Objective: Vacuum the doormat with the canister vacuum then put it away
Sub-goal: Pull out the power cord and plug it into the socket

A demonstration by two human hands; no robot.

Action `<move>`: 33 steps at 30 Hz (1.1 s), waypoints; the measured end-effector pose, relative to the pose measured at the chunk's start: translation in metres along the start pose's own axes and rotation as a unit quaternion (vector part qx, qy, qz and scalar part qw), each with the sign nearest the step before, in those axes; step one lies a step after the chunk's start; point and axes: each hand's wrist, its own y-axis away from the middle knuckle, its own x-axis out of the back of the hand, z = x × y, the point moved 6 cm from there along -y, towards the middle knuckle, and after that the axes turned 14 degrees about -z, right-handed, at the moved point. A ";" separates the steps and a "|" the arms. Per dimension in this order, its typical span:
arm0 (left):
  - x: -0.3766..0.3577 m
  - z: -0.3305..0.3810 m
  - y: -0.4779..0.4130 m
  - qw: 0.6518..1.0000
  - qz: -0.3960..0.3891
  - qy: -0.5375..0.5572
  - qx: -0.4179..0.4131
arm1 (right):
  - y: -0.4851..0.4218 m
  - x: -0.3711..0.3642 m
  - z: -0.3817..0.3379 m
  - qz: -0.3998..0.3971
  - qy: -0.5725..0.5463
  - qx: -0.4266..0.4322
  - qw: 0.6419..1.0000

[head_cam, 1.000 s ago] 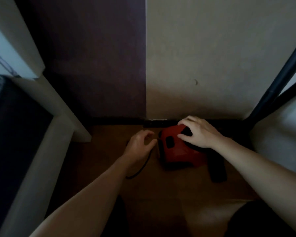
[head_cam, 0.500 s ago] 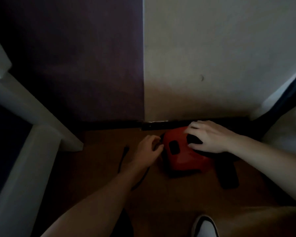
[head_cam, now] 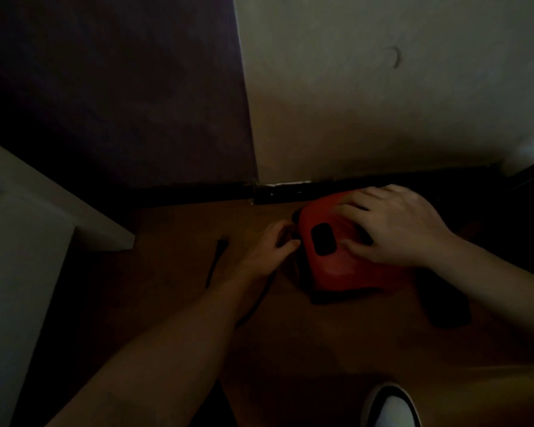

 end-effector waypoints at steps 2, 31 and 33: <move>0.003 0.000 -0.003 1.000 -0.001 -0.012 -0.009 | 0.000 0.003 -0.001 0.019 -0.008 0.002 1.000; -0.011 0.000 0.067 0.947 0.070 -0.310 -0.042 | 0.001 0.005 -0.002 0.021 -0.003 -0.030 0.999; -0.011 0.003 0.074 0.915 0.124 -0.375 -0.077 | 0.001 0.005 -0.002 0.021 0.001 -0.029 0.999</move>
